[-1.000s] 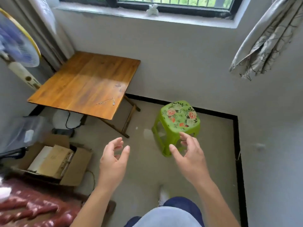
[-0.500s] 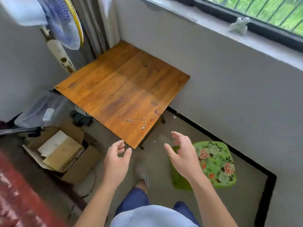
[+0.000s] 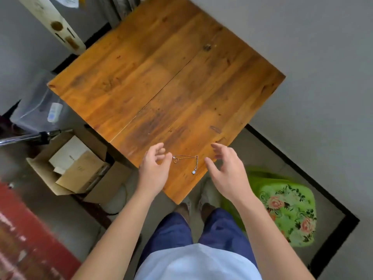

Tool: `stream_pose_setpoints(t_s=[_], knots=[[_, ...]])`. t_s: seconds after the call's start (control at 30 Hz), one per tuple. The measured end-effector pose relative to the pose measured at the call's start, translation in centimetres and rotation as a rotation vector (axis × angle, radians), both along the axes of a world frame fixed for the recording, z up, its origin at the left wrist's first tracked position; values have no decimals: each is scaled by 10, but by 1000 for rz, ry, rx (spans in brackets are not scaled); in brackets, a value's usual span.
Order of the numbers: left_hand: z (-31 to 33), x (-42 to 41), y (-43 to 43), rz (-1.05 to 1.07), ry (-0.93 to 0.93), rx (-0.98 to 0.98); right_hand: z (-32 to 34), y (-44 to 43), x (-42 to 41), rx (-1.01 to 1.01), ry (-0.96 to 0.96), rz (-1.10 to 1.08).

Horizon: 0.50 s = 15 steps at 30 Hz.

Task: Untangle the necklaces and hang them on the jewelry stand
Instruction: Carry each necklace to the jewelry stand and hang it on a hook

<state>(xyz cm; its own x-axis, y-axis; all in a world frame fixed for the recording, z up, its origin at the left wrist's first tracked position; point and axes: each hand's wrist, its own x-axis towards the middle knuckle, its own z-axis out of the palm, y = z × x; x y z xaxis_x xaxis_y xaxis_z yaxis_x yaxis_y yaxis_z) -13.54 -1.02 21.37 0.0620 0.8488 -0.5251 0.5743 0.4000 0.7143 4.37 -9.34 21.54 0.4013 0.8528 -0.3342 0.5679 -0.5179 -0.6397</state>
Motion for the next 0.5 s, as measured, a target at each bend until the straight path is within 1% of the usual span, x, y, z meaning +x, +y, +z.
stream_pose_setpoints(t_s=[0.13, 0.2, 0.27, 0.33, 0.5], knots=[[-65, 5, -4, 0, 74, -76, -65, -2, -8, -112, 42, 56], [-97, 4, -12, -49, 140, -52, -95, -7, -10, -154, 48, 67], [-124, 1, -21, -112, 207, 19, -118, -15, -14, -187, 42, 77], [-144, -1, -30, -148, 258, 121, -134, -23, -17, -176, 20, 81], [-164, 5, -37, -93, 321, 348, -160, -30, -23, -23, -54, 52]])
